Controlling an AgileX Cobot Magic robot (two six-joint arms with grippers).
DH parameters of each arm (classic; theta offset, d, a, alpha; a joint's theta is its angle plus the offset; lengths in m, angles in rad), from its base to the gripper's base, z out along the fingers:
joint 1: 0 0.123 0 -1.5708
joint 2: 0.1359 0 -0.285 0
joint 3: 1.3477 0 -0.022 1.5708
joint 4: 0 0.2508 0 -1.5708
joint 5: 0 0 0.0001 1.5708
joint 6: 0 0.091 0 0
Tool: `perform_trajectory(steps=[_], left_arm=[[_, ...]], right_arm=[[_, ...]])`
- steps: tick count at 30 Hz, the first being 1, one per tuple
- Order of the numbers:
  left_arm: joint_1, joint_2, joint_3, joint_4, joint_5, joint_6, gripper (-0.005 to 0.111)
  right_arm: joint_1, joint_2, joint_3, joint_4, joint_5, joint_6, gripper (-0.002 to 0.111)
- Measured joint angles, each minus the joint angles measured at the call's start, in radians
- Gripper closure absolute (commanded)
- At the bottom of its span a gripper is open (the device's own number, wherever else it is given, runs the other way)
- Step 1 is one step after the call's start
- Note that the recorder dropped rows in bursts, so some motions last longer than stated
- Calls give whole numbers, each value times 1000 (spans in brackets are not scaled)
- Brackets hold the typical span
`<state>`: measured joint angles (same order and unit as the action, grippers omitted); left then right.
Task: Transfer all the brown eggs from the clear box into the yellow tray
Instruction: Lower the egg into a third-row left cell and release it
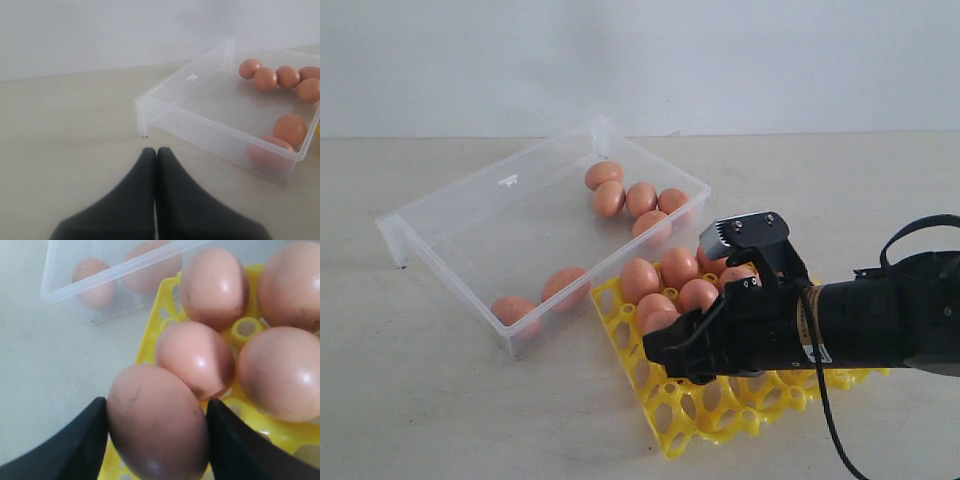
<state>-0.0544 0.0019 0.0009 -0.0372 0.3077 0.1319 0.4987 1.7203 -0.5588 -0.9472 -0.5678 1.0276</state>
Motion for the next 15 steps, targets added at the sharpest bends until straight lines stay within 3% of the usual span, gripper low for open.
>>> perform_trajectory(steps=[9, 15], left_arm=[[0, 0, 0, 0, 0, 0, 111], [0, 0, 0, 0, 0, 0, 111]], right_arm=[[0, 0, 0, 17, -14, -29, 86], [0, 0, 0, 17, -21, -40, 52]])
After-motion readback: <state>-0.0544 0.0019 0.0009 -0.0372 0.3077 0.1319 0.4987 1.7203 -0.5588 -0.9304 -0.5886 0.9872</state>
